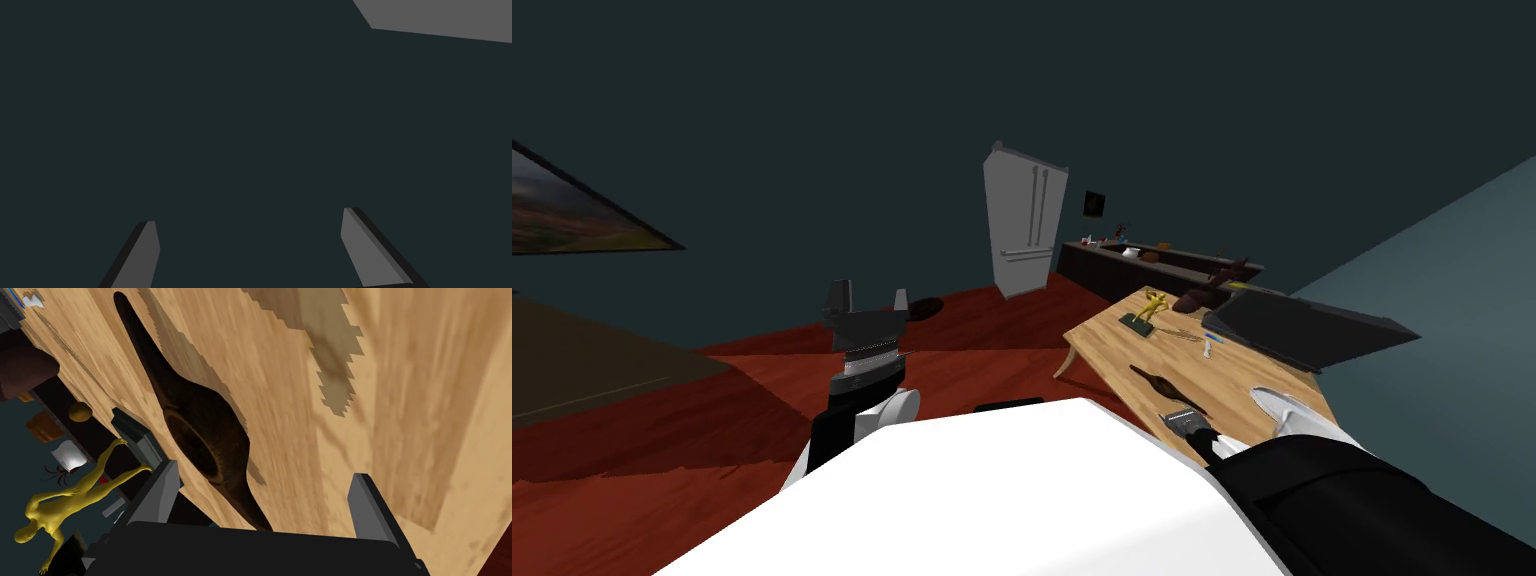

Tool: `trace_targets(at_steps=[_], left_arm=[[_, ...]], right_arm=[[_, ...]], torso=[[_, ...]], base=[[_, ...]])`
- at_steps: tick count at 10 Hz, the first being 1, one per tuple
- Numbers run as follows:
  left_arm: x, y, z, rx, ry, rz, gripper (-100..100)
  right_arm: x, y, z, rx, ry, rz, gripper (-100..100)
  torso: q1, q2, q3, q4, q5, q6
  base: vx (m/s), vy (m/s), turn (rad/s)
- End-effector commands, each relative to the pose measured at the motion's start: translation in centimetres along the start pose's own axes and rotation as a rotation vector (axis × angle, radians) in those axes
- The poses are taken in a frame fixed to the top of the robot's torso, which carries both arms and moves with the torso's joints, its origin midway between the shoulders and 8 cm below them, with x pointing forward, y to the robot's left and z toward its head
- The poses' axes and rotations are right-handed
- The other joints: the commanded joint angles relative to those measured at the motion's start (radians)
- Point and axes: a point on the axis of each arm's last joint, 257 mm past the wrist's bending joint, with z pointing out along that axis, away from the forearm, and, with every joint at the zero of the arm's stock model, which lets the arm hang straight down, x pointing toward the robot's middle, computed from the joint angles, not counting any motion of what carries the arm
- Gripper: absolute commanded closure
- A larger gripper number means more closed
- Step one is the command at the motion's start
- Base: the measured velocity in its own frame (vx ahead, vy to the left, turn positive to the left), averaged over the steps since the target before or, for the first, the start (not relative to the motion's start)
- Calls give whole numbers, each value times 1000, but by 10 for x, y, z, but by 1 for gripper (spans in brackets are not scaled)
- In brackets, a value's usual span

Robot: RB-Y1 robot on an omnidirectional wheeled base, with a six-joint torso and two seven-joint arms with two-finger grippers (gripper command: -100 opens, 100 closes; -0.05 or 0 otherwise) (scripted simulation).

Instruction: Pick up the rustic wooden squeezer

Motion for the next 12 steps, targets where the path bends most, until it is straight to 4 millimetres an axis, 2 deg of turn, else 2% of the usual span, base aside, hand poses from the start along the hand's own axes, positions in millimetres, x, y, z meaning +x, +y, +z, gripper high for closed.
trace_targets(at_steps=[1, 3, 6, 8, 9, 11, 12], left_arm=[[0, 0, 0, 0, 0, 0, 0], [0, 0, 0, 0, 0, 0, 0], [0, 0, 0, 0, 0, 0, 0], [0, 0, 0, 0, 0, 0, 0], [0, 0, 0, 0, 0, 0, 0], [0, 0, 0, 0, 0, 0, 0], [0, 0, 0, 0, 0, 0, 0]], right_arm=[[18, -12, 0, 19, 46, -75, -100], [45, -31, -3, 41, 121, -191, -100], [56, -38, -5, 46, 152, -243, -100], [74, -45, -8, 47, 201, -330, -100], [74, -45, -8, 47, 201, -330, -100], [87, -44, -10, 37, 234, -392, -100], [94, -37, -11, 21, 249, -424, -100]], torso=[[0, 0, 0, 0, 0, 0], [-1, 0, 0, 0, 0, -1], [-1, 0, 0, 0, 0, 0], [0, 0, 0, 0, 0, 0], [0, 0, 0, 0, 0, 0], [0, 0, 0, 0, 0, 0], [0, 0, 0, 0, 0, 0]], base=[[-12, -12, 205], [-26, -27, 366], [-12, -19, 93], [-14, -15, 179], [-16, -19, 90], [-15, -16, 128], [-20, -21, 168]])
